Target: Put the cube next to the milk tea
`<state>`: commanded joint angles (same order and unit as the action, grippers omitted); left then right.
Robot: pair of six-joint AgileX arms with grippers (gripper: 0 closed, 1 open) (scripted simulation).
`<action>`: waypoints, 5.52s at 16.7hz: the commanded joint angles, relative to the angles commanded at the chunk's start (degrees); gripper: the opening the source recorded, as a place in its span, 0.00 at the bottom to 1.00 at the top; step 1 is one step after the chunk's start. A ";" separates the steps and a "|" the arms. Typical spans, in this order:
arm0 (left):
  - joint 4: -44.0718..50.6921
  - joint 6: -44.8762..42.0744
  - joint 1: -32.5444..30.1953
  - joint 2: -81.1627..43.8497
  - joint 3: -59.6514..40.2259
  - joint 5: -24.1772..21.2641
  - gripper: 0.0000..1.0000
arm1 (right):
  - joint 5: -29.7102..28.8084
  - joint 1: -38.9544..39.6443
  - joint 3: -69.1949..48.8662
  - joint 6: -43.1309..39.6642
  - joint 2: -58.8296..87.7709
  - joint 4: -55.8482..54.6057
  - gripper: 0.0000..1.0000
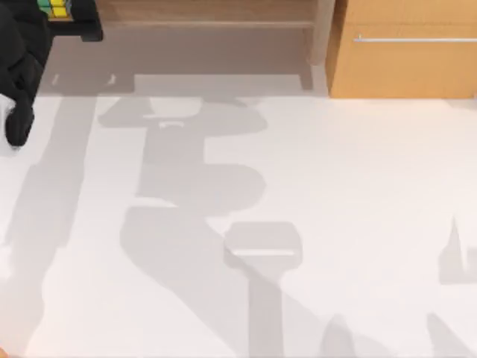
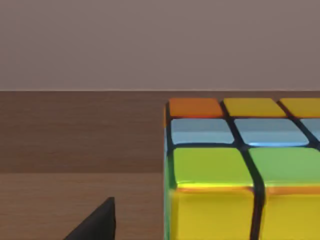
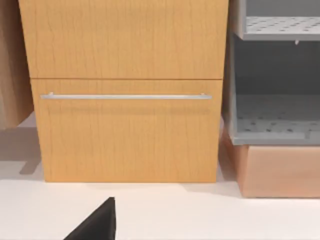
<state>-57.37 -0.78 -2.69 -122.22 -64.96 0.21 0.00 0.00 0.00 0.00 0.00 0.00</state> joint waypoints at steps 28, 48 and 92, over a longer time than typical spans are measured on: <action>-0.27 -0.14 -0.23 0.42 -0.10 0.17 0.00 | 0.00 0.00 0.00 0.00 0.00 0.00 1.00; 14.22 -9.47 10.78 9.50 0.04 -2.36 0.00 | 0.00 0.00 0.00 0.00 0.00 0.00 1.00; 111.83 -45.95 48.73 42.39 15.54 0.38 0.00 | 0.00 0.00 0.00 0.00 0.00 0.00 1.00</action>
<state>54.46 -46.73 46.04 -79.83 -49.42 0.59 0.00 0.00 0.00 0.00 0.00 0.00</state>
